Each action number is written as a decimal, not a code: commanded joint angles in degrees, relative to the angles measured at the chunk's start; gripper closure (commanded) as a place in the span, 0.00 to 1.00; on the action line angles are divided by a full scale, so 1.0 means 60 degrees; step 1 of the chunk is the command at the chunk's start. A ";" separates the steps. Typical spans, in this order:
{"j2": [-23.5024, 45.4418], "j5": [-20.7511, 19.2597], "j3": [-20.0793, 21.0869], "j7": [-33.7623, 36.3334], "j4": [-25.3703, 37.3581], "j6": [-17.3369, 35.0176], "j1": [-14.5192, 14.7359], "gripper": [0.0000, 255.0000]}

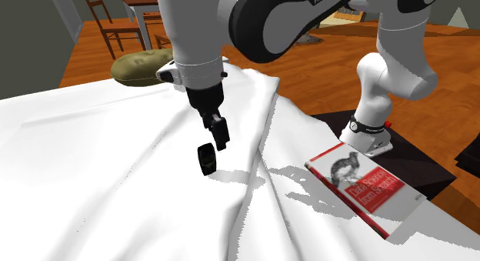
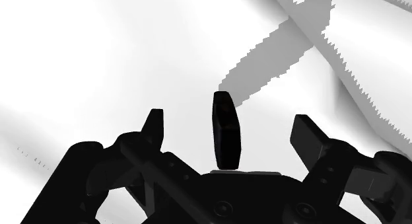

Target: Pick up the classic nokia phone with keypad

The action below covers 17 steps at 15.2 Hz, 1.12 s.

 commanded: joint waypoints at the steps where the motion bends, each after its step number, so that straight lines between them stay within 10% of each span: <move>1: 0.0611 -0.0075 0.0021 -0.0071 0.0782 -0.0158 0.0089 0.00; 10: 0.0791 -0.0111 0.0000 -0.0025 0.0085 0.0717 0.0076 0.00; 11: 0.0789 -0.0111 0.0000 -0.0024 0.0075 0.0724 0.0076 1.00; 17: 0.0797 -0.0112 -0.0001 -0.0026 0.0080 0.0727 0.0075 1.00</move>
